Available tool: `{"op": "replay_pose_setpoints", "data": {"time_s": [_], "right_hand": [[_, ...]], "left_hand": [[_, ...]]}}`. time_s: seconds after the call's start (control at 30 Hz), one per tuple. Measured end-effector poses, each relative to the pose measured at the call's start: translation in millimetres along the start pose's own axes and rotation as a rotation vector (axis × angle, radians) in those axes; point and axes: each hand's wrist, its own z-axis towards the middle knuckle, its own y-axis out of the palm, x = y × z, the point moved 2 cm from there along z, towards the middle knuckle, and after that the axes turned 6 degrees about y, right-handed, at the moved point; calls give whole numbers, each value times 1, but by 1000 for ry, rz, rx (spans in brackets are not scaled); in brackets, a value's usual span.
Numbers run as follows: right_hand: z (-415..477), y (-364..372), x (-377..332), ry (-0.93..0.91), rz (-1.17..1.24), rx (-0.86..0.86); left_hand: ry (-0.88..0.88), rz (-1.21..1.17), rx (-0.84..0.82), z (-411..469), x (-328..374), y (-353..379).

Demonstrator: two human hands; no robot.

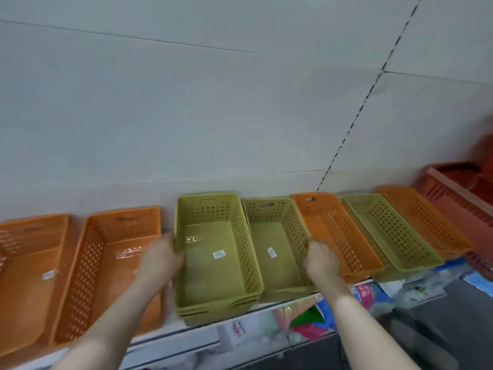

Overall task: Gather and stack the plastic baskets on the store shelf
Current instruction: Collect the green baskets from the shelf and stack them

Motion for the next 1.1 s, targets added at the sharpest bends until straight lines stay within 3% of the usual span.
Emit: {"op": "replay_pose_setpoints", "data": {"time_s": [0.17,0.43,0.53,0.6,0.67,0.73,0.87,0.97,1.03,1.1], "right_hand": [[9,21,5,-114,-66,192],[20,14,16,-106,27,174],[11,18,7,-246,47,159],[-8,23,-9,-362,225,34],[-31,31,-27,-393,406,-242],[-49,39,-42,-395,439,-391],[-70,41,-37,-363,411,-347],[-93,39,-20,-391,448,-406],[-101,39,-4,-340,438,-300],[-97,35,18,-230,379,45]], "left_hand": [[-58,-13,33,-25,4,27],[-103,75,128,-58,-4,32],[-68,94,143,-66,-12,34],[-65,118,153,-66,-13,37],[-60,124,158,-66,-12,39],[-44,139,163,-65,-14,43],[8,218,206,-57,-19,51],[-14,183,155,-52,-18,51],[-17,133,137,-49,-18,51],[-4,96,139,-47,-16,50]]}}
